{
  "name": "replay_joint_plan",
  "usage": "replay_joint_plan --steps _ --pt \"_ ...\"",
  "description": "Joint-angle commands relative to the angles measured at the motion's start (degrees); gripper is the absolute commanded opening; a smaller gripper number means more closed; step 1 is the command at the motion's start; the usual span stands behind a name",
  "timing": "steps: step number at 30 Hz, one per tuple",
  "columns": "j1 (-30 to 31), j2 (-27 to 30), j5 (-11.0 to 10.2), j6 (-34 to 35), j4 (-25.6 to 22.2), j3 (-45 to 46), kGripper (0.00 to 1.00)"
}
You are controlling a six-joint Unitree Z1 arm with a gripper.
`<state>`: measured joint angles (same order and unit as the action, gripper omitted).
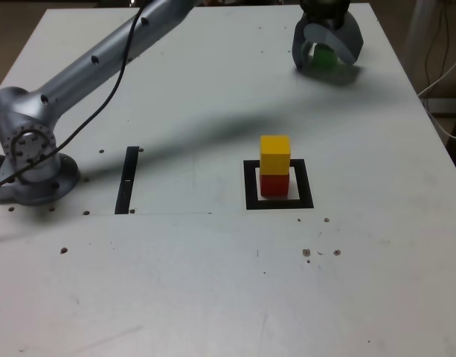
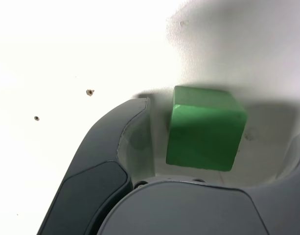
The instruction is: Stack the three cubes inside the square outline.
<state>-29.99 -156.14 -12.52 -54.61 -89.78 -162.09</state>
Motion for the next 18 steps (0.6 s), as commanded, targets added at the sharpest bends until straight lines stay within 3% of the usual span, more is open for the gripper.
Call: replay_joint_plan --steps 1,14,18 --pt "0.02 -0.57 -0.35 -0.05 -0.09 -1.38 0.93" --pt "0.02 -0.55 -3.54 0.32 -0.05 -1.37 0.76" --pt "0.12 -0.43 -3.89 0.61 0.13 -1.55 0.64"
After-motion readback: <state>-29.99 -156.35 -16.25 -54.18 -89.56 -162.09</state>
